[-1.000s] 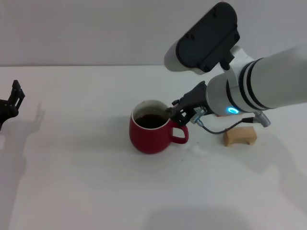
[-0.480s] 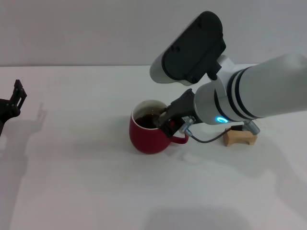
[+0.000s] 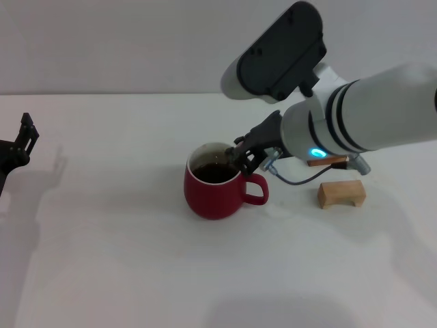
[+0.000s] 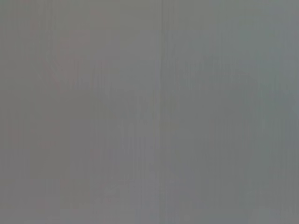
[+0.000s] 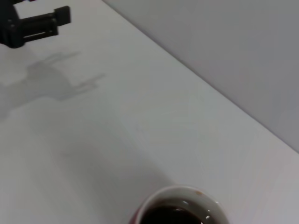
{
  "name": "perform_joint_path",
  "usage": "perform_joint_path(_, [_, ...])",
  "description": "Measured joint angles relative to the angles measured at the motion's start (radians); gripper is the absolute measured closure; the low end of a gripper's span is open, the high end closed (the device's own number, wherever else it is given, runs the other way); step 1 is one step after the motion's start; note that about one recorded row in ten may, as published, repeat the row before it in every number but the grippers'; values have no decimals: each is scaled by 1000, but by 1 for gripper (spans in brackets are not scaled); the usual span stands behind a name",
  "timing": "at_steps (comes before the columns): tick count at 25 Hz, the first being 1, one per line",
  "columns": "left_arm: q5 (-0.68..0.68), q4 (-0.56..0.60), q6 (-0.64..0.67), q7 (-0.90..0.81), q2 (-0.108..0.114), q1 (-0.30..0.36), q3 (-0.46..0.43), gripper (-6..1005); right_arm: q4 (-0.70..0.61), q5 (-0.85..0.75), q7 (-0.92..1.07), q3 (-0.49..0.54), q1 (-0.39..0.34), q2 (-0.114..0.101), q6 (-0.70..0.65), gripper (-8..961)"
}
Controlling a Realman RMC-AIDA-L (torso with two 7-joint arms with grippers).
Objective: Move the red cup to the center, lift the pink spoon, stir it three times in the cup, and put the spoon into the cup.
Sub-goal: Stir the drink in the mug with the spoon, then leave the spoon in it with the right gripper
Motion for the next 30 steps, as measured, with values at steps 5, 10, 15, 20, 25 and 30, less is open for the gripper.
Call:
perform_joint_path(5, [0, 1, -3, 0, -1, 0, 0, 191, 11, -18, -1, 9, -12, -2, 14, 795])
perform_joint_path(10, [1, 0, -7, 0, -2, 0, 1, 191, 40, -16, -2, -5, -33, 0, 31, 798])
perform_joint_path(15, [1, -1, -8, 0, -3, 0, 2, 191, 57, -7, 6, -38, -39, 3, 32, 802])
perform_joint_path(20, [2, -3, -8, 0, -3, 0, 13, 191, 56, 28, 7, -55, -27, 4, 24, 810])
perform_joint_path(25, [2, -3, -8, 0, -3, -5, 15, 191, 37, 29, 7, -54, -12, 4, -4, 813])
perform_joint_path(30, [2, -3, -8, 0, -3, -11, 16, 191, -3, 22, 7, -37, 8, 2, -30, 815])
